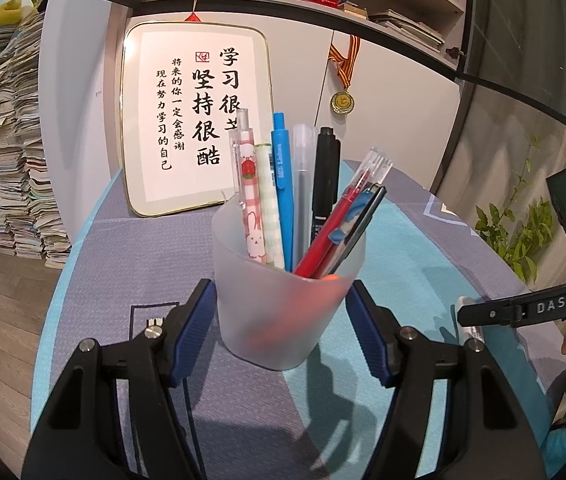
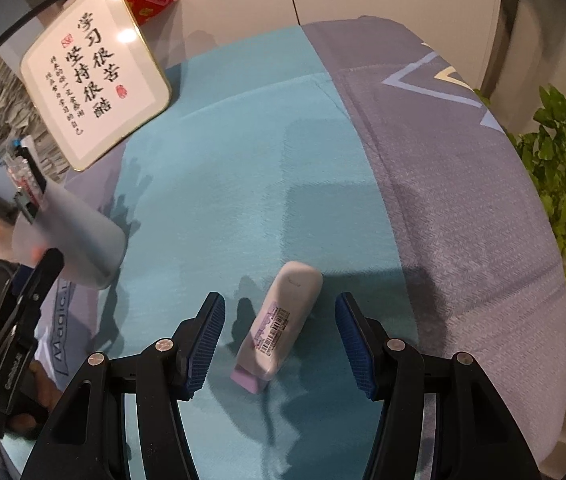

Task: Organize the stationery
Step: 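Move the right gripper to the white correction tape and grasp it, then insert the correction tape into the frosted cup and open the right gripper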

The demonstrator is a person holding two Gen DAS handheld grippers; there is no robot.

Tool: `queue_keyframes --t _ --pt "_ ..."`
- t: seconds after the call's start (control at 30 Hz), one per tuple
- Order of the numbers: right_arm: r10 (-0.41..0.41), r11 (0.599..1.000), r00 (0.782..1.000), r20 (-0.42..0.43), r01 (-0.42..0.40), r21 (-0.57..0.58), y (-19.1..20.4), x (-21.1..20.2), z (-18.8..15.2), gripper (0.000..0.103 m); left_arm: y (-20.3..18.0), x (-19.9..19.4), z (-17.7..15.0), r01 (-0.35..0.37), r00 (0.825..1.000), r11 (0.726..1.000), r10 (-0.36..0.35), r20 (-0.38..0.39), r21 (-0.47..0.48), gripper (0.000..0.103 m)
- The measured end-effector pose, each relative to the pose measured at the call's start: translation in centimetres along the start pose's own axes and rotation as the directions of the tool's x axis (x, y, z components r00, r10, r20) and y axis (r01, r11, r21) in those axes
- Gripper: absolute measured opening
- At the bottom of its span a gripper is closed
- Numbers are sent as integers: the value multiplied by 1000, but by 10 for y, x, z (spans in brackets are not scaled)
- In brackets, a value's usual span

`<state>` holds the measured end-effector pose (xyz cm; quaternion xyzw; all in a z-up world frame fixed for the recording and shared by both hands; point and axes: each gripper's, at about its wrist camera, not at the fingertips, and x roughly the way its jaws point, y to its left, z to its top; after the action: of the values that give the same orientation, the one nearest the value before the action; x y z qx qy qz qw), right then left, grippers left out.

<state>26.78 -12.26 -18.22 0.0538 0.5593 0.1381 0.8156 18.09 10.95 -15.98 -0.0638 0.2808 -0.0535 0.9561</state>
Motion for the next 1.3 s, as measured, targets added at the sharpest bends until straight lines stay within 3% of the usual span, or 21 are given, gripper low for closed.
queue_keyframes --t 0.2,0.27,0.3,0.33,0.87,1.07,1.3 --pt "4 1000 1000 -20 -5 -21 11 13 2 58 0 0 0 4 1000 1000 -4 1 2 66" --pt "-7 1000 1000 -13 7 -23 13 16 4 44 0 0 0 4 1000 1000 -4 1 2 66" --pt "-10 1000 1000 -10 10 -22 13 17 4 31 0 0 0 4 1000 1000 -4 1 2 66" --pt "-1 1000 1000 -7 0 -19 13 17 5 29 -1 0 0 4 1000 1000 -4 1 3 66" --pt "77 994 982 170 -63 -88 21 -39 -7 27 0 0 0 4 1000 1000 -4 1 3 66" --pt "98 985 961 259 -56 -165 44 -68 -6 27 0 0 0 4 1000 1000 -4 1 3 66" --pt "210 944 903 374 -89 -317 90 -121 -3 27 0 0 0 4 1000 1000 -4 1 3 66"
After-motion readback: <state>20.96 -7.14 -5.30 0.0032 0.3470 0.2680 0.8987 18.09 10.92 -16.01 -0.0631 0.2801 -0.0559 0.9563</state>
